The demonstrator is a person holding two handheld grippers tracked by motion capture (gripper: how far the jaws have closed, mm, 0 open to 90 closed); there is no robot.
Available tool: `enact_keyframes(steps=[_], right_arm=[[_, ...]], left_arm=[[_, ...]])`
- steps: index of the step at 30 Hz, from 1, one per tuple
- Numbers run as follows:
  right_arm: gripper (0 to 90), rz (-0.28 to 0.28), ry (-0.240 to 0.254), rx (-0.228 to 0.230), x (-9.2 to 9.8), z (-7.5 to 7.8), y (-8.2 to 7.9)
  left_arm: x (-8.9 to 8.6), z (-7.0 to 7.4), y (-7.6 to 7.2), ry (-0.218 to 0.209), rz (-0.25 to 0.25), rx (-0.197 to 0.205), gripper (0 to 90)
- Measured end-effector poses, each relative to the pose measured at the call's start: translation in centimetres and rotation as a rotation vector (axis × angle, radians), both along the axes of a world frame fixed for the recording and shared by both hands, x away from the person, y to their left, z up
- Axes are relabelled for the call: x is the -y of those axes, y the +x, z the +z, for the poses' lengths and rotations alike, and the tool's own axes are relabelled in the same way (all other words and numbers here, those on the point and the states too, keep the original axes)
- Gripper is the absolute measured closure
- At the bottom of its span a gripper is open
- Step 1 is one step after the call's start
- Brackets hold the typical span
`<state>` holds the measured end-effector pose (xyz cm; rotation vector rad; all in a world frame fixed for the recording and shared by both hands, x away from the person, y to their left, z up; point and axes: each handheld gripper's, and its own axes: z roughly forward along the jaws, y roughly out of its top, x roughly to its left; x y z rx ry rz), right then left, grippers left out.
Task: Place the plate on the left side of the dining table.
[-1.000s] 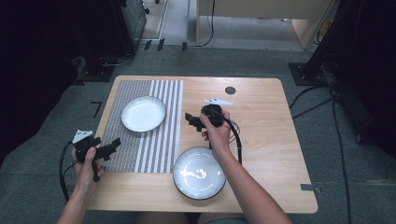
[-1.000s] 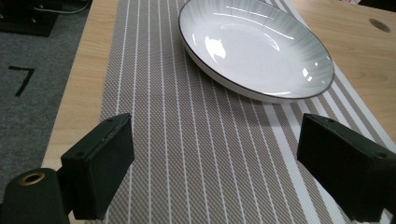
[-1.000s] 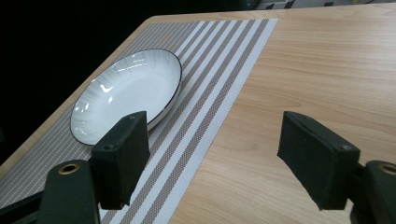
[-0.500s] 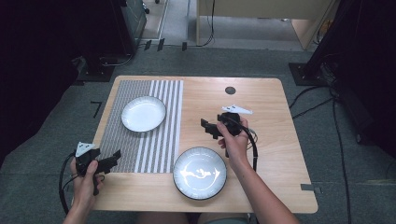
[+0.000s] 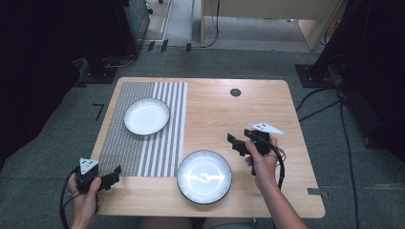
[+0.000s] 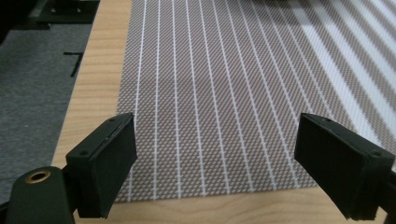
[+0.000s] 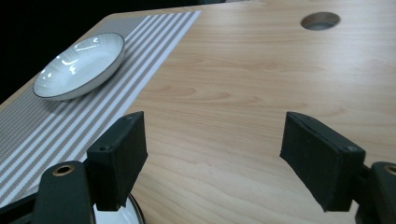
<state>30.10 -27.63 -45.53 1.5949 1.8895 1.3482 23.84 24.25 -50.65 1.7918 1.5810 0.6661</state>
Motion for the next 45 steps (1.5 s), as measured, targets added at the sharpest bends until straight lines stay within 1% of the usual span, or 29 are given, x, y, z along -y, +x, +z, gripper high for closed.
enact_keyframes(steps=[2,4,6,11,14,17,24,30,34,38,41,43,45], right_arm=[[22.5,-0.015,-0.011,-0.001,1.0,-0.4,-0.6],[22.5,-0.032,-0.018,-0.003,1.8,-0.7,-1.1],[22.5,-0.048,-0.012,-0.007,2.8,-1.0,-1.7],[22.5,-0.096,-0.018,-0.008,5.4,-1.6,-3.1],[22.5,-0.123,-0.029,-0.014,6.9,-2.0,-3.9],[22.4,-0.15,-0.042,-0.018,8.3,-2.5,-4.8],[22.2,-0.21,-0.078,-0.041,11.3,-4.0,-6.7],[22.2,-0.252,-0.081,-0.055,13.4,-5.0,-8.3],[22.2,-0.267,-0.093,-0.063,14.2,-5.3,-9.1],[21.7,-0.275,-0.115,-0.078,14.5,-5.8,-9.8],[21.2,-0.275,-0.161,-0.091,14.4,-6.3,-10.2],[20.9,-0.275,-0.206,-0.099,14.2,-6.6,-10.4],[20.0,-0.27,-0.231,-0.112,13.9,-6.9,-10.5]], left_arm=[[-0.1,-0.1,-0.1,0.0,0.002,-0.003,12.7],[-0.1,-0.3,0.0,0.017,0.009,-0.009,12.7],[-0.2,-0.5,0.1,0.013,0.01,-0.02,12.7],[-0.2,-0.7,0.0,0.017,0.016,-0.027,12.7],[-0.1,-0.9,0.0,0.036,0.017,-0.036,12.7],[0.1,-1.0,0.1,0.054,0.018,-0.034,12.6],[0.1,-1.1,0.0,0.051,0.021,-0.027,11.8],[0.0,-1.1,0.0,0.049,0.02,-0.02,11.4],[0.0,-1.1,0.0,0.048,0.021,-0.02,11.5],[0.0,-1.1,-0.1,0.048,0.021,-0.02,11.5],[0.0,-1.1,-0.1,0.048,0.022,-0.02,11.5],[0.0,-1.1,-0.1,0.047,0.023,-0.02,11.5],[0.0,-1.1,-0.1,0.047,0.023,-0.02,11.5]])
